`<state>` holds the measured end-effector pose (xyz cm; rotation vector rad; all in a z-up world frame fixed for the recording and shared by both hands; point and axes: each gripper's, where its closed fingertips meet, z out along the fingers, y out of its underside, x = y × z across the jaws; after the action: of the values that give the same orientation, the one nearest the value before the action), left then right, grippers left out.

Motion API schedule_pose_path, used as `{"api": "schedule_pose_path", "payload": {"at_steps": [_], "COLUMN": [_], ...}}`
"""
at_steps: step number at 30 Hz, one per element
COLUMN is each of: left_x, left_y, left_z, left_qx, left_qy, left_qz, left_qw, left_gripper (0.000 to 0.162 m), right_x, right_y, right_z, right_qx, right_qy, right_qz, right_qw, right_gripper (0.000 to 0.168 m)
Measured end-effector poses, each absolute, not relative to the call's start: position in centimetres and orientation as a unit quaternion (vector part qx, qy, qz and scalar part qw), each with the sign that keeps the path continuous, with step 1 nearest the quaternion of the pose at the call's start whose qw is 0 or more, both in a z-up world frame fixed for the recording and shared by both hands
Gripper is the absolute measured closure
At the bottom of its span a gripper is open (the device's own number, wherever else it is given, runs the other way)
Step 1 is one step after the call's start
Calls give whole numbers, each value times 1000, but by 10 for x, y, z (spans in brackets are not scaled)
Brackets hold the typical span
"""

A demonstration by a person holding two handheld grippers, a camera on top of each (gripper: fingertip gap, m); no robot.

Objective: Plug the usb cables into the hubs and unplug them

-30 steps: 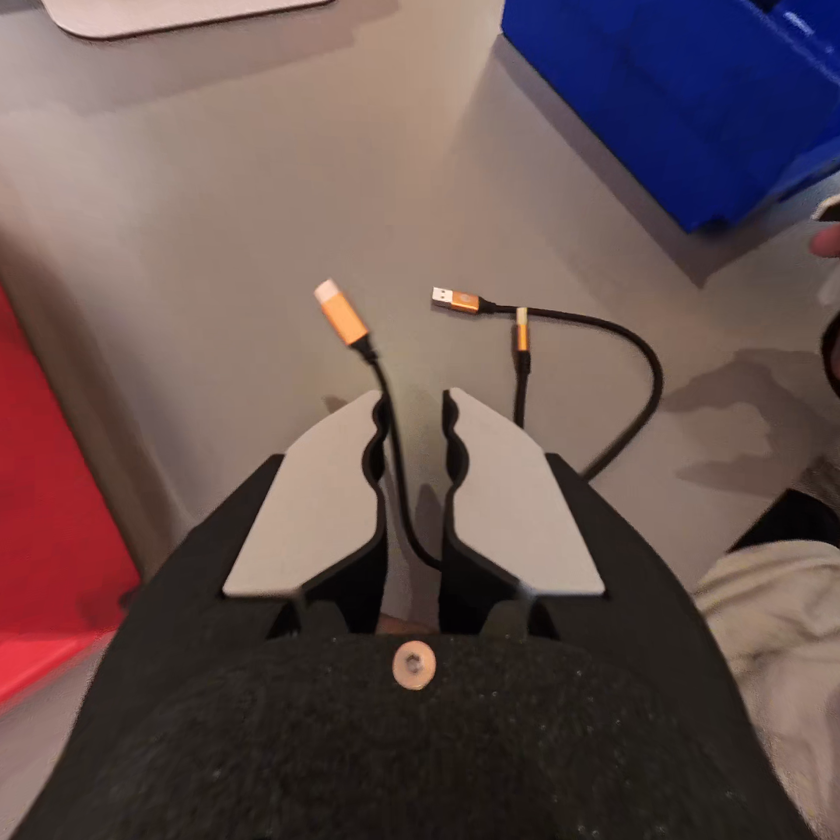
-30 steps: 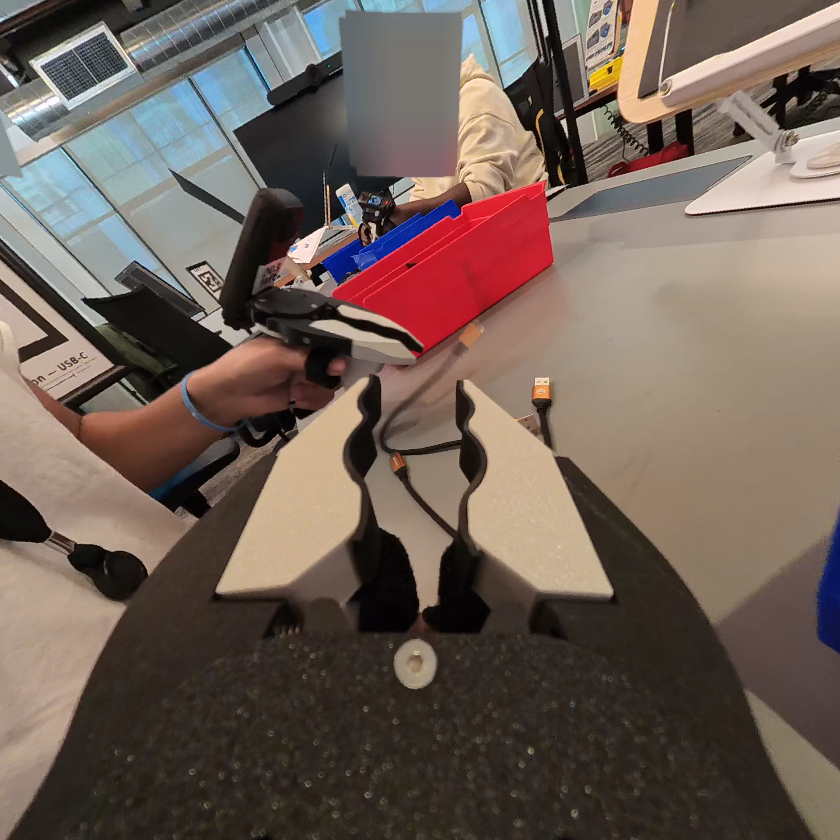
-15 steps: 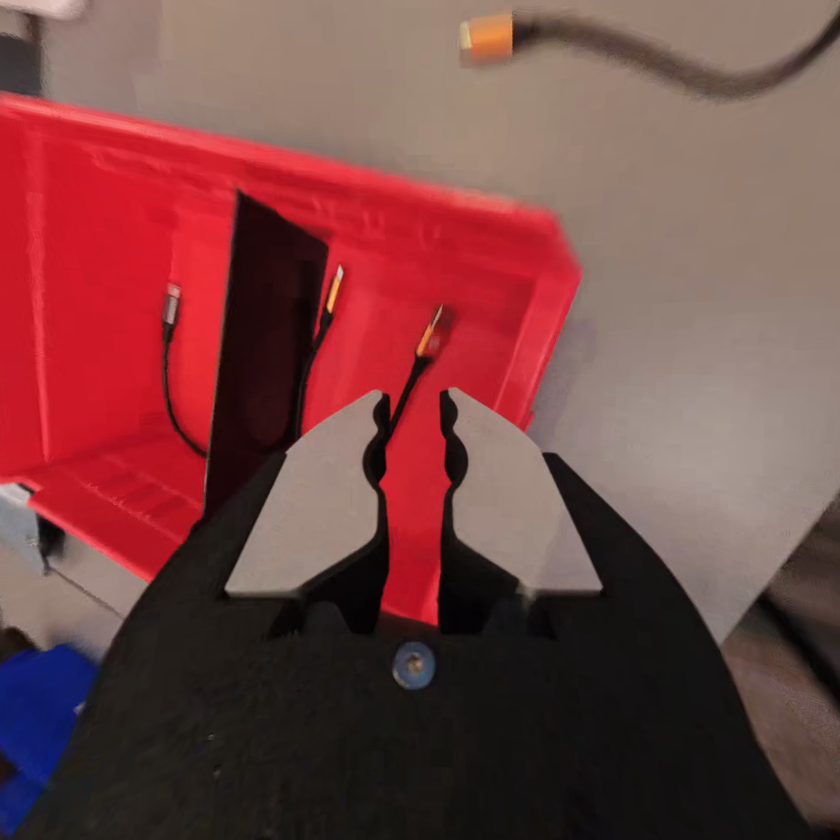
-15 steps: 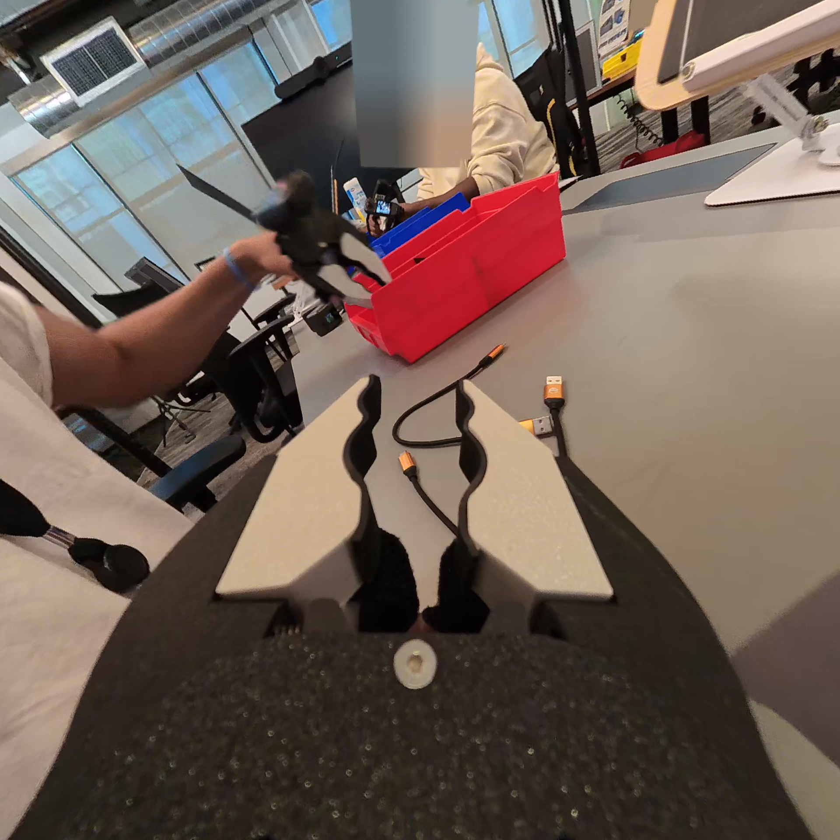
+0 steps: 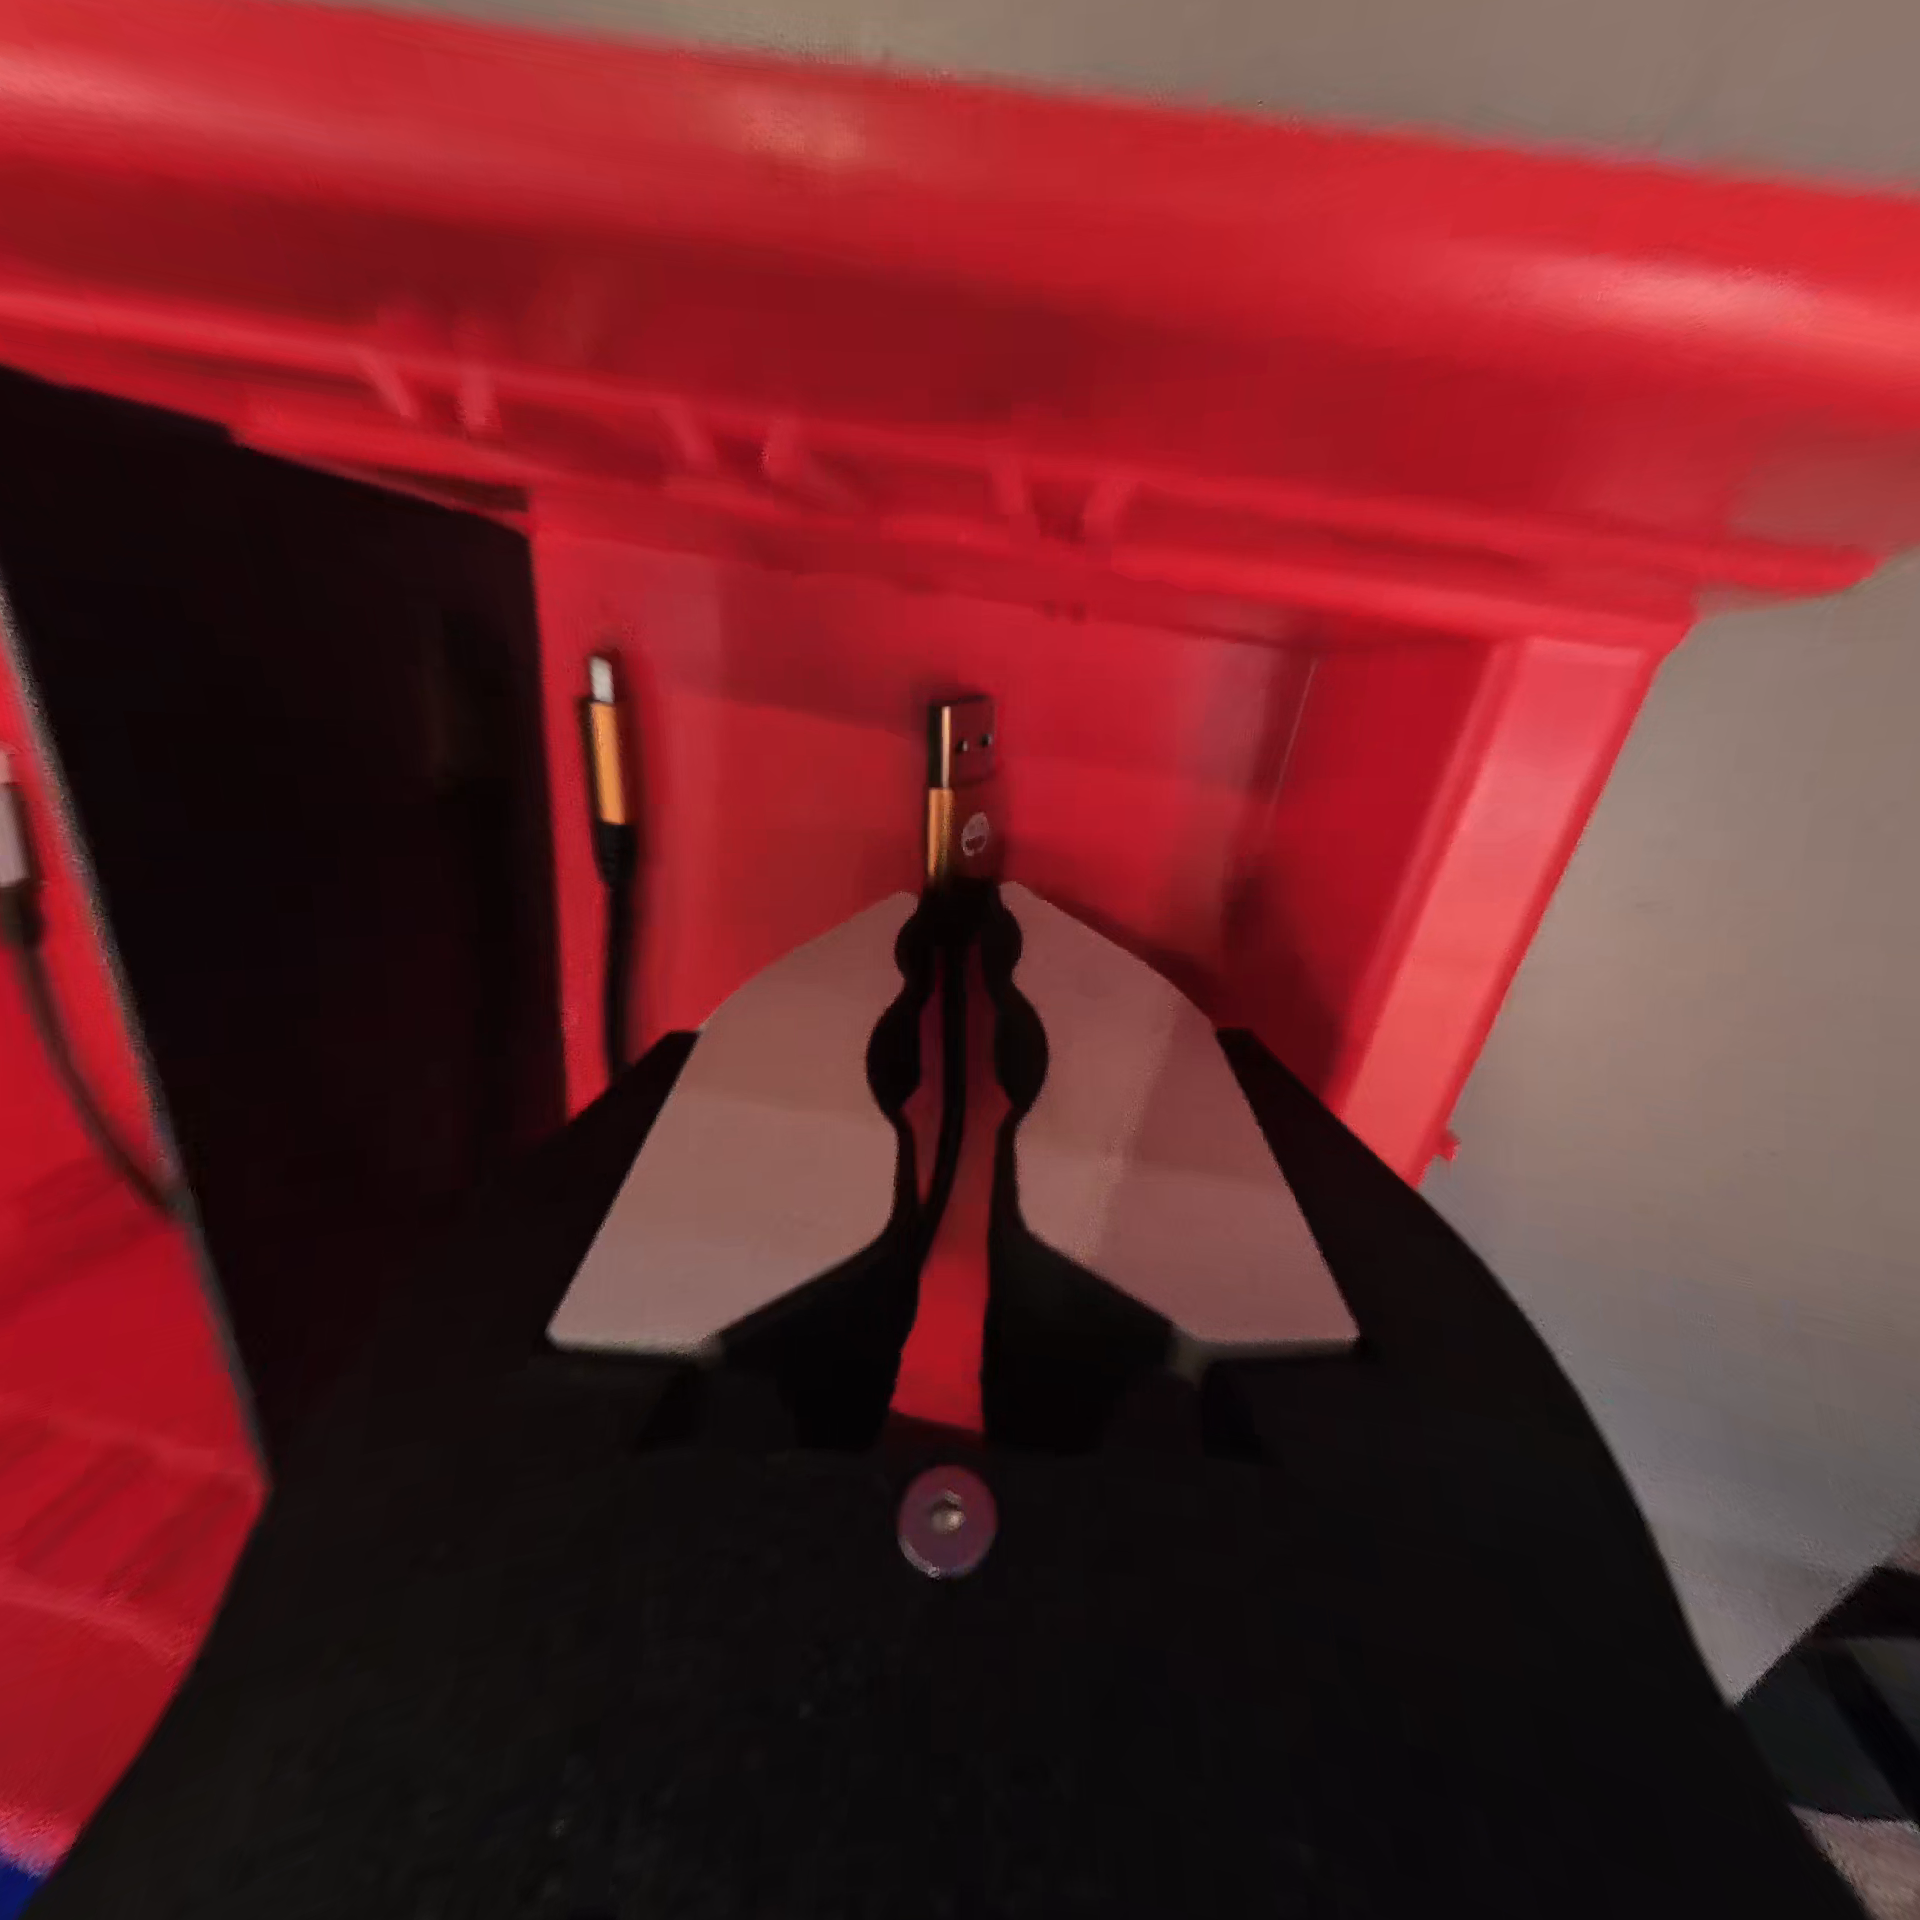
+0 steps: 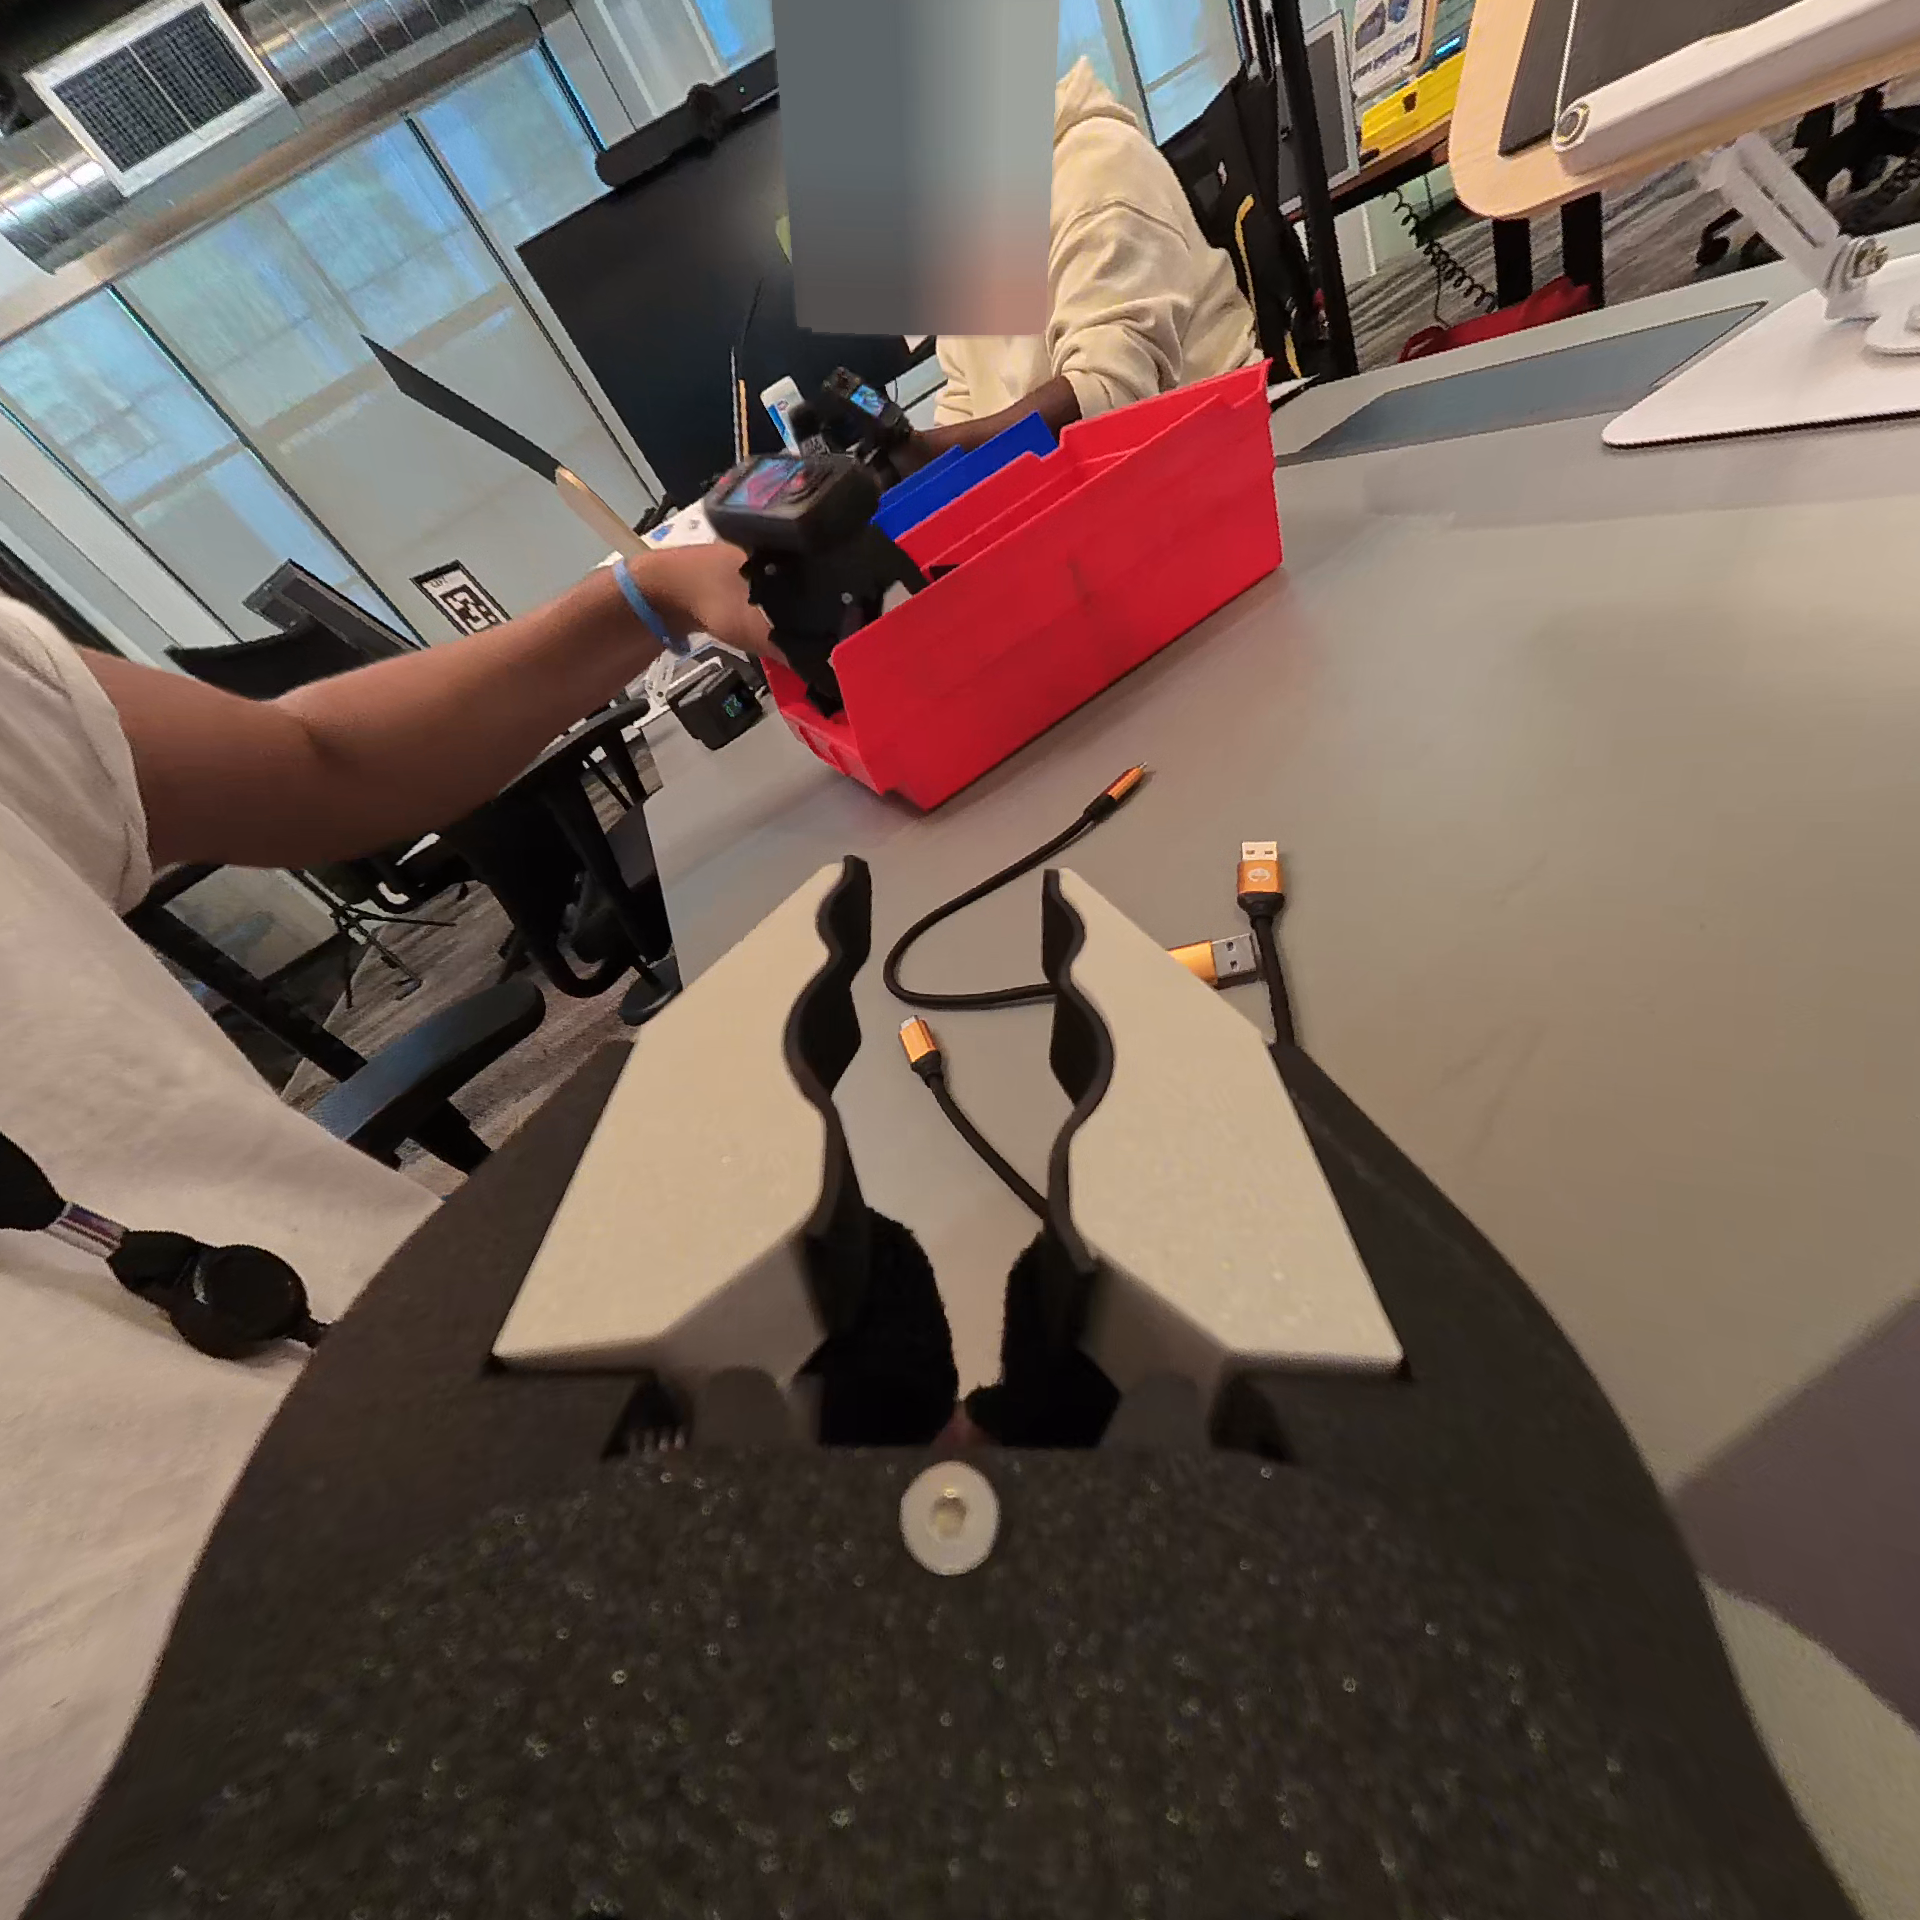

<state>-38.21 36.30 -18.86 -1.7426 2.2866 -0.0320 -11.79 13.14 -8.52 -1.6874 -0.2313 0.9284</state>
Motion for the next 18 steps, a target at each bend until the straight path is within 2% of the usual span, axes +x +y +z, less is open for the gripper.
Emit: {"api": "schedule_pose_path", "payload": {"at_steps": [4,12,15,18], "left_x": [-382,-358,-324,-286], "left_y": [373,308,264,234], "left_z": [-136,57,88,86], "left_qx": [-631,-601,-583,-599], "left_qy": [739,598,566,544], "left_qz": [-29,-222,-292,-316], "left_qw": [235,481,504,496], "left_gripper": [155,155,155,155], "right_x": [-119,-120,-121,-120], "right_y": [130,129,128,126], "right_z": [-85,-84,-85,-84], "right_qx": [-717,-715,-716,-716], "right_qy": [-101,-105,-108,-108], "right_qz": [398,402,401,399], "right_qw": [563,563,561,563], "right_gripper": [137,137,137,137]}}
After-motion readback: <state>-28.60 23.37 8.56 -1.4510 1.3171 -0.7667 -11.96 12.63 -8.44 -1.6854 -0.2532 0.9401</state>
